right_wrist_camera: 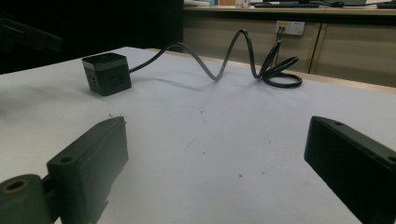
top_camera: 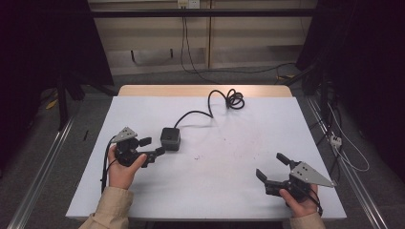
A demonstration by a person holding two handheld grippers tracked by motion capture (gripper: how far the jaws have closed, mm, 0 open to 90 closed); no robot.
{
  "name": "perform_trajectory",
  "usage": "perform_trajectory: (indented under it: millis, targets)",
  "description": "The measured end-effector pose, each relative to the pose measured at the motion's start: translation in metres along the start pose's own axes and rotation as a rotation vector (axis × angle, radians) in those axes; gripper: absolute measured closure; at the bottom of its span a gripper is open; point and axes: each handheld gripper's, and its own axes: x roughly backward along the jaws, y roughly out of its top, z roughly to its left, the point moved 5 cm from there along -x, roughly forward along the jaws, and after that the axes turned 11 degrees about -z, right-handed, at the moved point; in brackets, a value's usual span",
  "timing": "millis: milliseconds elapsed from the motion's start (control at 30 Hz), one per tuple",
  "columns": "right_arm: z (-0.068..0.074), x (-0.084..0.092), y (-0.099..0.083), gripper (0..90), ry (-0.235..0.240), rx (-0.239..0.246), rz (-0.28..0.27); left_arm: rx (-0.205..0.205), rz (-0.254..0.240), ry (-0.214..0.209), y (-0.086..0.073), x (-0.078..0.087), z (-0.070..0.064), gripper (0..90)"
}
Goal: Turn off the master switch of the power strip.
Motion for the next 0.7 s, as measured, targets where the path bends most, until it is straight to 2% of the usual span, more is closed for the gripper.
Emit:
perform_trajectory:
  millis: [233,300,433,700]
  targets:
    - [0.0,0.0,0.0,5.6,0.003,0.005,-0.003,-0.018,-0.019,0.007,-0.006,0.011,0.001,15.8]
    - [0.0,0.0,0.0,5.6,0.003,0.004,-0.002,-0.009,-0.028,0.003,-0.007,0.015,0.0,15.4]
    - [0.0,0.0,0.0,5.7,0.002,0.001,-0.001,-0.024,-0.032,-0.003,-0.009,0.02,0.001,13.6]
    - [0.0,0.0,0.0,5.6,0.001,-0.001,-0.002,-0.023,-0.019,0.003,-0.018,0.022,0.003,11.1]
